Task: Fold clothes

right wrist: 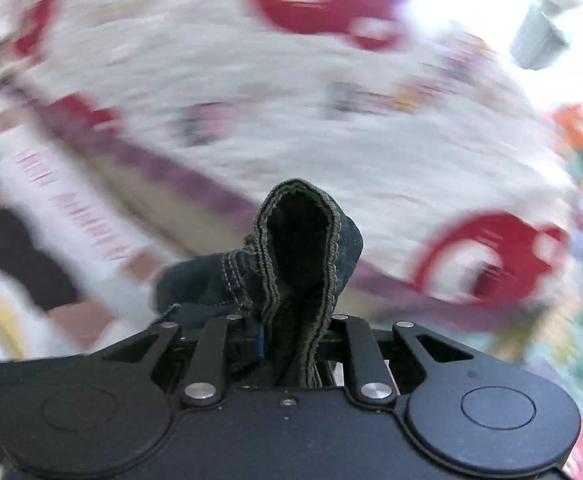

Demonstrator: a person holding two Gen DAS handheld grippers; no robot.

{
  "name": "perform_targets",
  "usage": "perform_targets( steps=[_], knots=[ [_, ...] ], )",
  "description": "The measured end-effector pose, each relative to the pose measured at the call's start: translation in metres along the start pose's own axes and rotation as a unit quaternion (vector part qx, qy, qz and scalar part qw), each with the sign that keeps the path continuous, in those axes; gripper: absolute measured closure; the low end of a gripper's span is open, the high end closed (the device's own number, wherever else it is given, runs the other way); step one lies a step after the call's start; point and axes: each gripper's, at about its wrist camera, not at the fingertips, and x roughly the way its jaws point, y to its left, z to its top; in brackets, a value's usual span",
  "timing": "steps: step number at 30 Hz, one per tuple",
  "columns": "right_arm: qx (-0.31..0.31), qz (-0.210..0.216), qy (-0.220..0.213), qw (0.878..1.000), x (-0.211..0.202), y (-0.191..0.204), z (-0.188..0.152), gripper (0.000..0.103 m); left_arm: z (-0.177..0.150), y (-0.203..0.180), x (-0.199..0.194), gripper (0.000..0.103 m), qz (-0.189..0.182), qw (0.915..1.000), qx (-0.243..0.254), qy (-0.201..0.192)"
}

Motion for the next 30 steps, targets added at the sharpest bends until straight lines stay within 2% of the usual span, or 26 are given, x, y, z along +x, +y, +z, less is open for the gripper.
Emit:
perform_targets(
  steps=[2, 5, 7, 12, 14, 15, 16, 18, 20, 23, 26, 28, 30],
  knots=[
    [0.073, -0.004, -0.001, 0.997, -0.002, -0.043, -0.005, 0.084, -0.015, -0.005, 0.029, 0.042, 0.017, 0.9981, 0.015, 0.057],
    [0.152, -0.015, 0.003, 0.988, -0.002, -0.087, -0.019, 0.084, -0.043, -0.015, 0.062, 0.04, 0.031, 0.9887, 0.048, 0.139],
    [0.153, -0.035, 0.01, 0.988, 0.0, -0.098, -0.032, 0.084, -0.062, -0.025, 0.079, 0.031, 0.041, 0.9773, 0.092, 0.186],
    [0.164, -0.056, 0.025, 0.985, 0.009, -0.115, -0.059, 0.084, -0.079, -0.03, 0.108, 0.031, 0.069, 0.9588, 0.138, 0.239],
    [0.171, -0.058, 0.03, 0.983, 0.016, -0.123, -0.066, 0.084, -0.077, -0.026, 0.111, 0.038, 0.077, 0.9593, 0.127, 0.24],
    [0.175, -0.058, 0.033, 0.982, 0.019, -0.126, -0.069, 0.083, -0.075, -0.023, 0.113, 0.07, 0.081, 0.9605, 0.119, 0.238],
    [0.179, -0.059, 0.036, 0.981, 0.022, -0.13, -0.072, 0.083, -0.073, -0.023, 0.112, 0.095, 0.092, 0.9595, 0.126, 0.235],
    [0.183, -0.05, 0.038, 0.981, 0.029, -0.132, -0.08, 0.083, -0.068, -0.025, 0.107, 0.097, 0.114, 0.9573, 0.148, 0.22],
    [0.186, -0.045, 0.031, 0.981, 0.033, -0.13, -0.086, 0.083, -0.062, -0.024, 0.094, 0.098, 0.127, 0.9619, 0.149, 0.191],
    [0.188, -0.045, 0.009, 0.981, 0.037, -0.123, -0.093, 0.083, -0.043, -0.012, 0.075, 0.098, 0.165, 0.9657, 0.139, 0.144],
    [0.182, -0.052, -0.02, 0.982, 0.041, -0.119, -0.083, 0.083, -0.019, 0.006, 0.058, 0.098, 0.214, 0.9593, 0.148, 0.11],
    [0.171, -0.017, -0.022, 0.985, 0.052, -0.122, -0.065, 0.083, -0.008, 0.025, 0.053, 0.098, 0.237, 0.9542, 0.149, 0.107],
    [0.177, 0.031, -0.013, 0.984, 0.066, -0.128, -0.047, 0.083, -0.002, 0.044, 0.048, 0.1, 0.244, 0.9538, 0.136, 0.109]
  ],
)
